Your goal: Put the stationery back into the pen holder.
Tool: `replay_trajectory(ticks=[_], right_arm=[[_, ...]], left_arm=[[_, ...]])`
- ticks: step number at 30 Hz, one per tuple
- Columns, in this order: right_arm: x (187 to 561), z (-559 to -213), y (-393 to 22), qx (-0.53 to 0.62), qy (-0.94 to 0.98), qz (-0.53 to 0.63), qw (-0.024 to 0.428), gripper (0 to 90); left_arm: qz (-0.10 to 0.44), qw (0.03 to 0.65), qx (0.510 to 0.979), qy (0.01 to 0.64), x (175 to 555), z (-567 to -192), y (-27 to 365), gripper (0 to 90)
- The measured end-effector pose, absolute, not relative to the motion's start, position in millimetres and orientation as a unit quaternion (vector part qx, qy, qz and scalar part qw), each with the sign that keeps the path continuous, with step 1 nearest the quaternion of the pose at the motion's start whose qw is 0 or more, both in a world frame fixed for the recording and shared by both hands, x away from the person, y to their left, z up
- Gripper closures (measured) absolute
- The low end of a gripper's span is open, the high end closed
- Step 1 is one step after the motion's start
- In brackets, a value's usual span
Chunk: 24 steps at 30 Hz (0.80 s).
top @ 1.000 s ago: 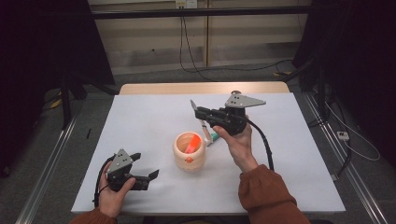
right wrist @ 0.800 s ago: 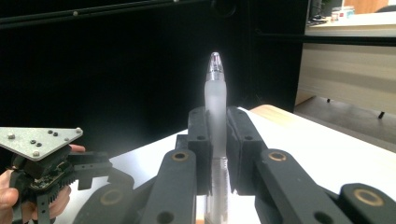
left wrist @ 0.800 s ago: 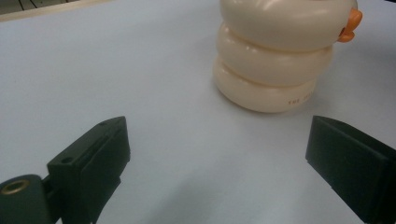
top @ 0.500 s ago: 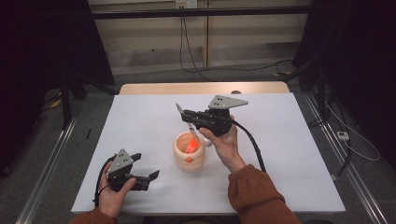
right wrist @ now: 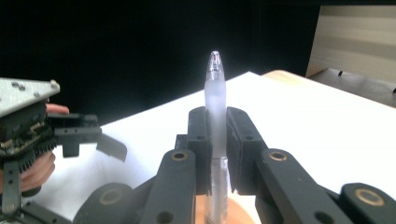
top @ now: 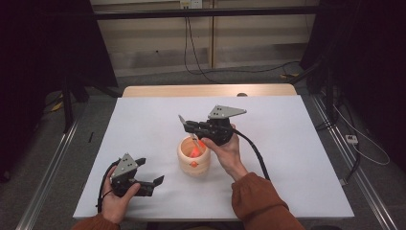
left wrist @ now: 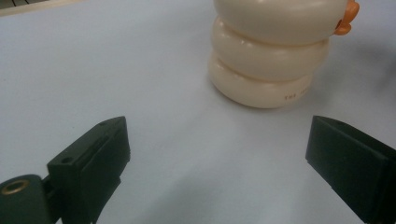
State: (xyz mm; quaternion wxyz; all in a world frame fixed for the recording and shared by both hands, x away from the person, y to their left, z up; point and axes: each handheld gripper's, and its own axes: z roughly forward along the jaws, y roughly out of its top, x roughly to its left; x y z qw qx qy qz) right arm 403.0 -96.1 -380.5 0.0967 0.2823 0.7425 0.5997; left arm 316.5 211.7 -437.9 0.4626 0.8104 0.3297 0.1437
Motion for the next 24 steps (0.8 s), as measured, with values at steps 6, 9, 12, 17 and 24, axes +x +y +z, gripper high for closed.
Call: replay_trajectory(ticks=[6, 9, 12, 17, 24], right_arm=[[397.7, -390.6, -101.5, 0.285, 0.753, 0.586, 0.094, 81.3], [393.6, -396.4, -103.6, 0.289, 0.754, 0.582, 0.093, 81.3], [391.4, -401.3, -105.3, 0.288, 0.757, 0.579, 0.091, 81.3], [390.5, -400.2, -107.2, 0.284, 0.759, 0.580, 0.089, 81.1], [390.0, -398.8, -109.2, 0.282, 0.763, 0.575, 0.090, 80.2]], left_arm=[[0.144, 0.463, 0.810, 0.331, 316.4, -437.9, 211.4, 6.2], [0.142, 0.462, 0.811, 0.331, 316.7, -438.3, 211.2, 6.2], [0.142, 0.462, 0.811, 0.329, 316.8, -438.4, 210.9, 6.2], [0.144, 0.460, 0.812, 0.328, 317.1, -438.4, 211.3, 6.2], [0.142, 0.461, 0.812, 0.328, 317.3, -438.5, 211.3, 6.2]])
